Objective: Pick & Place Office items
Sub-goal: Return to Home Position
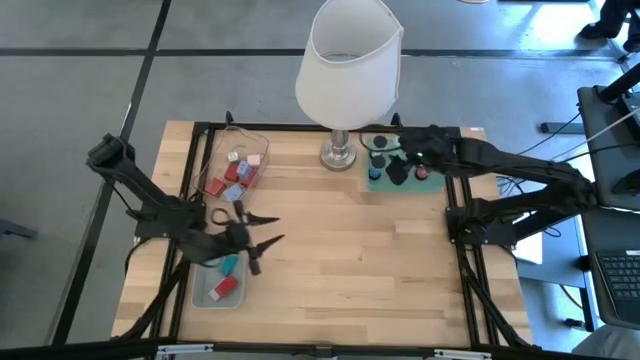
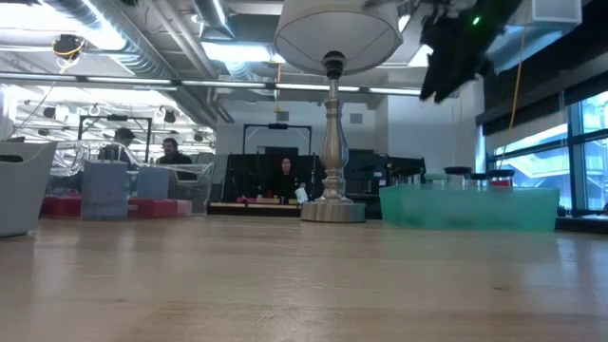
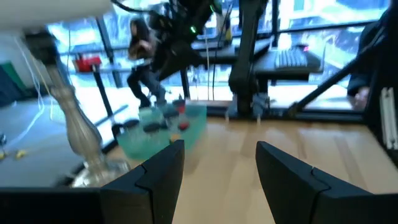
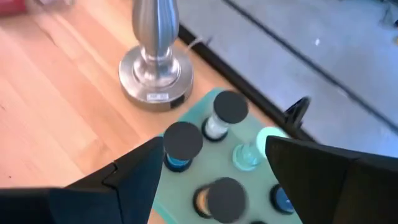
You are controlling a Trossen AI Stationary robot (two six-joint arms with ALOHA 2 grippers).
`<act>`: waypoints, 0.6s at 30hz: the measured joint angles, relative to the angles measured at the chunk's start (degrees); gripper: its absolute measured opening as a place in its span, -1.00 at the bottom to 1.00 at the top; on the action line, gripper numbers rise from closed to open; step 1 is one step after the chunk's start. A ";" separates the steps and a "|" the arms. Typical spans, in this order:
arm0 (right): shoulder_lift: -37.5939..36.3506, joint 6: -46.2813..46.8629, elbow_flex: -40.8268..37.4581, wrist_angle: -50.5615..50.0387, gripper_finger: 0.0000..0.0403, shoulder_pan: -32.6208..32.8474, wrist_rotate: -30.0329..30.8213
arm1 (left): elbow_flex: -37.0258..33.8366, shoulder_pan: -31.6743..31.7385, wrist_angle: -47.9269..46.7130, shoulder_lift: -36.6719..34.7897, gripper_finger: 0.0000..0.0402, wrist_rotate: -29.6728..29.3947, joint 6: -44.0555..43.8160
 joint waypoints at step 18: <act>-17.60 9.36 -5.44 -4.89 0.43 21.82 17.12 | 0.00 -16.17 -10.74 -24.69 -0.02 -29.17 11.71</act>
